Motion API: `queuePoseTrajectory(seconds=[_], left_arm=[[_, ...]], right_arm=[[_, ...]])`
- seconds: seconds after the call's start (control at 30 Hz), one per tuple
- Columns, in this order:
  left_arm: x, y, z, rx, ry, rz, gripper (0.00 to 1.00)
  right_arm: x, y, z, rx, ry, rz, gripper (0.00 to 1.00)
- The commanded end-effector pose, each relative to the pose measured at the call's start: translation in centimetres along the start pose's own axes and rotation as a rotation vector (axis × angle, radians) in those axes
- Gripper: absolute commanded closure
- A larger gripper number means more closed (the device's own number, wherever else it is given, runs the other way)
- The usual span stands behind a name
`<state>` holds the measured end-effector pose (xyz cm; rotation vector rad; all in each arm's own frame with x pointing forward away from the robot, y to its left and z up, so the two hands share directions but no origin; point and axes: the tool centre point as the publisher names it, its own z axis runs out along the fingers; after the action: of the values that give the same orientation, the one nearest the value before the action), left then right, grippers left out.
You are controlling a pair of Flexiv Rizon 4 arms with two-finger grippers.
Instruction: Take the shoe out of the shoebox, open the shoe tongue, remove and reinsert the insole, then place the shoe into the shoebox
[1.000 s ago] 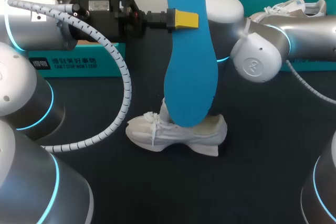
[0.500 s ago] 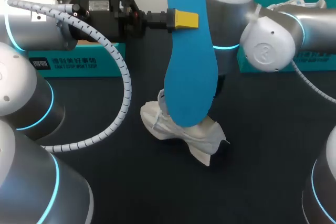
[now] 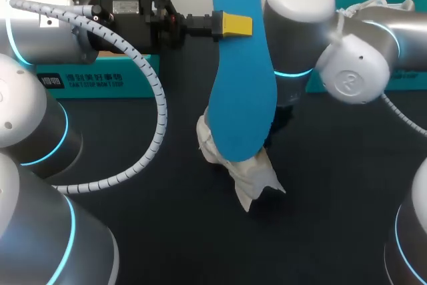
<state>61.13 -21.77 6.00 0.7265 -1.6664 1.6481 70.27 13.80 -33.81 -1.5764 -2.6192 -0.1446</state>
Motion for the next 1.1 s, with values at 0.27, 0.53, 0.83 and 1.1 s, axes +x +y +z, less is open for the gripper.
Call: queuePoseTrajectory(seconds=[0.27, 0.53, 0.83, 1.1], left_arm=[[-0.1, 0.1, 0.1, 0.003, 0.001, 0.000, 1.00], [-0.1, 0.1, 0.1, 0.003, 0.001, 0.000, 1.00], [-0.1, 0.1, 0.1, 0.003, 0.001, 0.000, 1.00], [-0.1, 0.1, 0.1, 0.003, 0.001, 0.000, 1.00]], right_arm=[[-0.4, 0.5, 0.5, -0.186, -0.025, 0.304, 1.00], [1.3, 0.5, 1.2, -0.232, 0.013, 0.315, 1.00], [2.3, -0.1, 2.6, -0.235, 0.035, 0.311, 1.00], [1.6, -0.3, 4.5, -0.235, 0.054, 0.300, 1.00]])
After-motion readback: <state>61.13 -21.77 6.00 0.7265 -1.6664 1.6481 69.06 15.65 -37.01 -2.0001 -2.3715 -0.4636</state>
